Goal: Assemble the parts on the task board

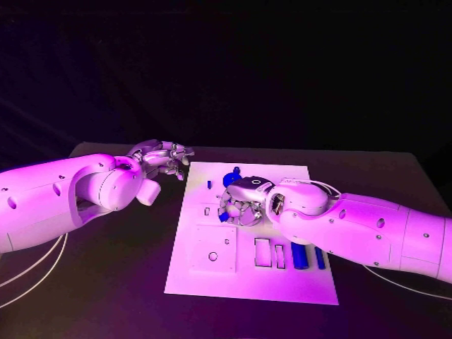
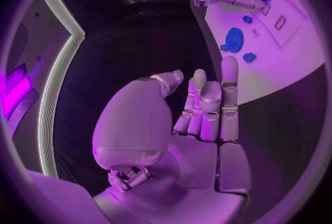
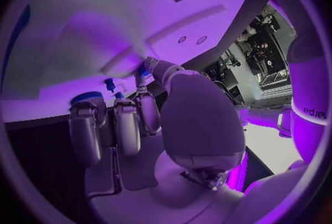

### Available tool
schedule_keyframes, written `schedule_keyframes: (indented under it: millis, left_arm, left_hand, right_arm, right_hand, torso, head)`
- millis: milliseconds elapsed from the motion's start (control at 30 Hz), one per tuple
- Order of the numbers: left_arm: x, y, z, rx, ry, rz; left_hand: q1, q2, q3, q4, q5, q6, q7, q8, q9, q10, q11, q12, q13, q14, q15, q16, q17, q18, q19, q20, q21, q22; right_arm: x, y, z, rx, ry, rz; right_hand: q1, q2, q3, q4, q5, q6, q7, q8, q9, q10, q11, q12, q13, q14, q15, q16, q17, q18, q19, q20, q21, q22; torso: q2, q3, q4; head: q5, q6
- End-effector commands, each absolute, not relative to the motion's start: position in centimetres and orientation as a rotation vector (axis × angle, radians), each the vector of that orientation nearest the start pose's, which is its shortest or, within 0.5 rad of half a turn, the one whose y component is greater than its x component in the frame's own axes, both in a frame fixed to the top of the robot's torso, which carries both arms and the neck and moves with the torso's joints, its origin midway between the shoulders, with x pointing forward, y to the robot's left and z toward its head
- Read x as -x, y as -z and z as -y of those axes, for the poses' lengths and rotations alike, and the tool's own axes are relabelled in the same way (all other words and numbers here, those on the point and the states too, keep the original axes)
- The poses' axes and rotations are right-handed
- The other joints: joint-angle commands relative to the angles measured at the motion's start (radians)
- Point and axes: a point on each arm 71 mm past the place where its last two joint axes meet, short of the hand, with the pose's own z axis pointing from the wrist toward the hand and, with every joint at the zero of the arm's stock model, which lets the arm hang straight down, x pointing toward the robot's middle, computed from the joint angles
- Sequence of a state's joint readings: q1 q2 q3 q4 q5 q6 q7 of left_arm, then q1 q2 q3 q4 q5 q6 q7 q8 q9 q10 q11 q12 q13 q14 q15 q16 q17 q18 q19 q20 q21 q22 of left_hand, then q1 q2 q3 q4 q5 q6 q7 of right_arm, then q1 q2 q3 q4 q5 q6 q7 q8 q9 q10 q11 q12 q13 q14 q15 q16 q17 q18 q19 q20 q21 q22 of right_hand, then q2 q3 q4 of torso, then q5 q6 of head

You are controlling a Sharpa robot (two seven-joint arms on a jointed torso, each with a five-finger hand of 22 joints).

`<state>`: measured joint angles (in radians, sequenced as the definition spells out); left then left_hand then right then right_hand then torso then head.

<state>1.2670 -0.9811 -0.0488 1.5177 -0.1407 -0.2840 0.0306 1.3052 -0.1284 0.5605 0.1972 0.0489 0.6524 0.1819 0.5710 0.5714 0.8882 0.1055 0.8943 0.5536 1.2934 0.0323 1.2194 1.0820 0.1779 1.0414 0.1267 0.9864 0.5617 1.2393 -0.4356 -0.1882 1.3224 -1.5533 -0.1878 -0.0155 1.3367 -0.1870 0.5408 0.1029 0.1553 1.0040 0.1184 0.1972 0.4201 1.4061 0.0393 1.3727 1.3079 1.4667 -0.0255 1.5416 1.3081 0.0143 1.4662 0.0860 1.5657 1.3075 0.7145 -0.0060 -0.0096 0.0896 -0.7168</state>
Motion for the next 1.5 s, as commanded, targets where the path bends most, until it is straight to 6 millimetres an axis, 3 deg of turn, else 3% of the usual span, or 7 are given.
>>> schedule_keyframes:
  millis: [33, 500, 900, 1167, 1333, 1400, 1500]
  left_arm:
    - [-49.4, 16.9, -27.7, 1.153, 1.21, -1.672]
    - [-49.3, 16.9, -27.6, 1.144, 1.211, -1.683]
    - [-48.7, 17.0, -26.9, 1.005, 1.182, -1.767]
    - [-48.0, 17.2, -26.0, 0.794, 1.077, -1.867]
    - [-47.6, 17.3, -25.1, 0.637, 1.03, -1.909]
    - [-47.3, 17.3, -24.6, 0.573, 1.055, -1.919]
    - [-47.0, 17.3, -23.9, 0.49, 1.107, -1.922]
  left_hand:
    - [0.005, 0.005, 0.006, 0.0, 0.001, -0.005, 0.007, 0.004, -0.002, -0.007, -0.001, -0.002, -0.002, 0.0, 0.0, -0.007, -0.002, 0.007, 0.005, 0.0, -0.006, -0.002]
    - [0.01, 0.006, 0.009, -0.006, 0.001, -0.006, 0.007, 0.006, -0.003, -0.009, -0.001, -0.002, -0.005, 0.0, -0.001, -0.008, -0.004, 0.007, 0.007, 0.0, -0.009, -0.004]
    - [0.014, -0.003, 0.01, -0.018, 0.001, -0.006, 0.007, 0.009, -0.005, -0.011, -0.002, 0.0, -0.011, 0.01, -0.001, 0.002, 0.006, 0.004, 0.021, -0.001, -0.003, 0.009]
    - [0.039, -0.043, 0.069, -0.068, 0.002, 0.067, -0.021, 0.046, -0.016, 0.021, -0.026, 0.007, -0.039, 0.068, -0.022, 0.065, 0.074, -0.014, 0.1, -0.019, 0.069, 0.118]
    - [0.025, -0.071, 0.129, -0.097, 0.001, 0.137, -0.056, 0.09, -0.013, 0.079, -0.057, 0.042, -0.04, 0.15, -0.049, 0.162, 0.195, -0.045, 0.203, -0.044, 0.193, 0.301]
    - [0.034, -0.063, 0.156, -0.111, 0.002, 0.146, -0.059, 0.085, -0.017, 0.081, -0.061, 0.036, -0.044, 0.161, -0.054, 0.176, 0.214, -0.05, 0.216, -0.05, 0.212, 0.329]
    - [0.031, -0.055, 0.196, -0.124, 0.001, 0.135, -0.045, 0.033, -0.048, 0.085, -0.052, 0.021, -0.053, 0.165, -0.048, 0.182, 0.221, -0.053, 0.218, -0.049, 0.225, 0.343]
  right_arm:
    - [-47.6, 22.6, 4.0, 0.562, -0.787, -1.742]
    - [-47.4, 22.4, 4.1, 0.499, -0.786, -1.727]
    - [-46.7, 21.4, 5.6, 0.387, -0.836, -1.699]
    - [-46.0, 19.6, 7.1, 0.323, -0.872, -1.65]
    - [-46.0, 19.1, 7.8, 0.308, -0.868, -1.644]
    - [-46.1, 19.1, 8.0, 0.301, -0.864, -1.647]
    - [-46.2, 19.1, 8.2, 0.296, -0.859, -1.651]
  right_hand:
    - [-0.011, 0.015, 0.011, -0.001, 0.017, 0.011, -0.002, 0.012, 0.008, 0.007, -0.003, 0.004, 0.089, 0.092, -0.006, 0.003, 0.213, -0.014, 0.104, -0.01, 0.004, 0.262]
    - [-0.038, 0.018, 0.025, -0.016, 0.084, 0.013, -0.007, 0.04, 0.025, 0.009, -0.008, 0.001, 0.087, 0.092, -0.012, 0.002, 0.212, -0.014, 0.105, -0.016, 0.005, 0.263]
    - [-0.061, 0.025, 0.044, -0.022, 0.136, -0.017, 0.005, 0.042, 0.03, 0.0, 0.001, -0.012, 0.077, 0.092, -0.005, 0.001, 0.211, -0.014, 0.105, -0.012, 0.005, 0.263]
    - [-0.069, 0.024, 0.053, -0.027, 0.171, -0.022, 0.008, 0.045, 0.033, 0.0, 0.003, -0.015, 0.076, 0.092, -0.003, 0.002, 0.213, -0.014, 0.105, -0.009, 0.005, 0.263]
    - [-0.071, 0.023, 0.053, -0.027, 0.174, -0.022, 0.008, 0.046, 0.034, 0.001, 0.004, -0.013, 0.077, 0.092, -0.002, 0.002, 0.212, -0.014, 0.105, -0.009, 0.005, 0.263]
    - [-0.072, 0.023, 0.053, -0.026, 0.173, -0.022, 0.008, 0.047, 0.034, 0.002, 0.004, -0.013, 0.078, 0.092, -0.002, 0.002, 0.213, -0.014, 0.105, -0.009, 0.005, 0.263]
    - [-0.073, 0.022, 0.052, -0.027, 0.173, -0.021, 0.008, 0.047, 0.034, 0.002, 0.004, -0.012, 0.078, 0.092, -0.002, 0.002, 0.213, -0.014, 0.105, -0.009, 0.005, 0.263]
  torso:
    - [0.0, -0.0001, -0.0005]
    - [0.0, 0.001, -0.0009]
    - [-0.002, 0.0009, -0.0015]
    - [-0.003, 0.0009, -0.0024]
    - [-0.002, 0.0011, -0.0025]
    - [-0.001, 0.0013, -0.0034]
    - [0.0, 0.0013, -0.0028]
  head:
    - [0.0, -0.001]
    - [0.001, 0.0]
    - [0.005, 0.0]
    - [0.005, 0.005]
    - [0.006, 0.01]
    - [0.007, 0.014]
    - [0.005, 0.016]
